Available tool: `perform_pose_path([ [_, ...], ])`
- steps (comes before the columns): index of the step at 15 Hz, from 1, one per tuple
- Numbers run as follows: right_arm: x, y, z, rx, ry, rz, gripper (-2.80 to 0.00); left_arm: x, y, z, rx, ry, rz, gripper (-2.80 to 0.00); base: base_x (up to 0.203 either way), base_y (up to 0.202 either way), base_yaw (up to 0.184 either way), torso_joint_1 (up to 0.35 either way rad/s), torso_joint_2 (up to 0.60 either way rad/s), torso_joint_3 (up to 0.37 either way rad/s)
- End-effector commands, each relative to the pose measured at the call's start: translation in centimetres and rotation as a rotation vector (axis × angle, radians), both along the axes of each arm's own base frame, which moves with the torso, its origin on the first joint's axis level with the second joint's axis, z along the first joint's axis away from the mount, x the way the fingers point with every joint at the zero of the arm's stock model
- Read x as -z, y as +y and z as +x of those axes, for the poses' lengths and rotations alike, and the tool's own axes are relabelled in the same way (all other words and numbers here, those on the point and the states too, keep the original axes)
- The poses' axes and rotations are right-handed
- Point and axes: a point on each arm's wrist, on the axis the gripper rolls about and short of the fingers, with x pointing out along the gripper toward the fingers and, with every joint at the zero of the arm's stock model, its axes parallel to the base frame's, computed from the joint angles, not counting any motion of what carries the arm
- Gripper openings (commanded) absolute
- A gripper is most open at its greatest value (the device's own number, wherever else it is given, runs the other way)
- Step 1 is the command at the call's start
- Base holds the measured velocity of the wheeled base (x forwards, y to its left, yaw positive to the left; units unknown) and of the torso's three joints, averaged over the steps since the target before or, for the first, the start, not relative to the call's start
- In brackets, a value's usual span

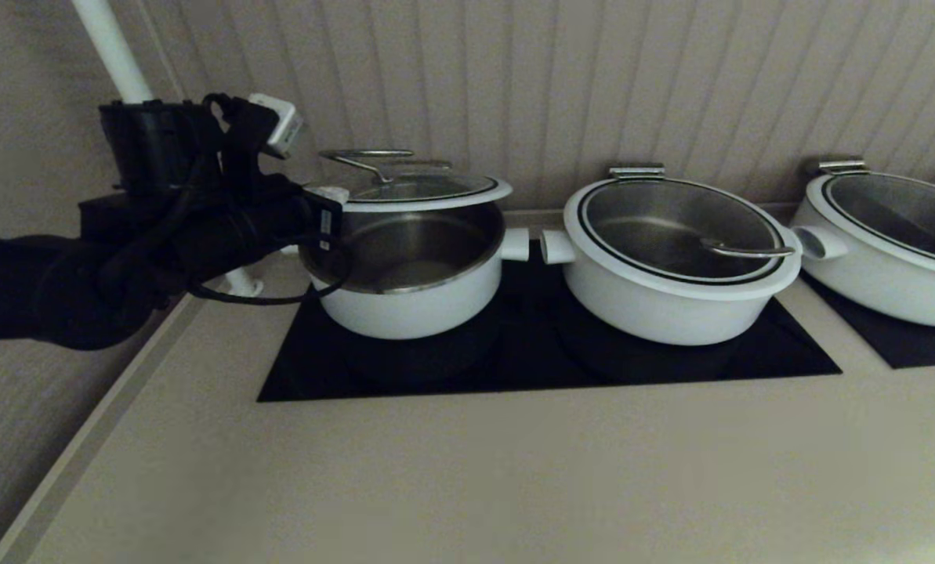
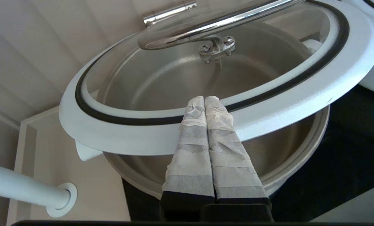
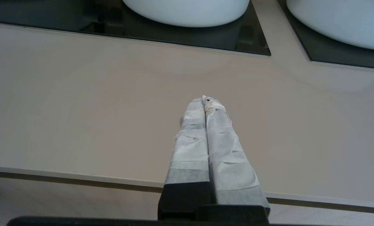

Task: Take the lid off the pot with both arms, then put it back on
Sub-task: Close the pot lid

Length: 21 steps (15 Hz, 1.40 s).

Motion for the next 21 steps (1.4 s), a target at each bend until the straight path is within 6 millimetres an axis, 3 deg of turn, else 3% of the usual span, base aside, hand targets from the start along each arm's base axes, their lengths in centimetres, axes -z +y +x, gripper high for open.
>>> perform_pose_path([
  [1,0.0,0.0,0.0,-0.001,0.000,-0.002,-2.80,0.1,0.1,-0.2,-0.001,0.003,0.002,-2.80,0.000,0.000,0.000,0.000,0.00,0.000],
  [8,0.0,0.0,0.0,-0.001,0.000,-0.001,-2.80,2.1,0.2,-0.6,-0.001,-0.006,-0.002,-2.80,0.000,0.000,0.000,0.000,0.00,0.000],
  [21,0.0,0.0,0.0,-0.001,0.000,-0.002,-2.80,3.7,0.5,-1.8,-0.004,0.050,0.020,-2.80,0.000,0.000,0.000,0.000,0.00,0.000],
])
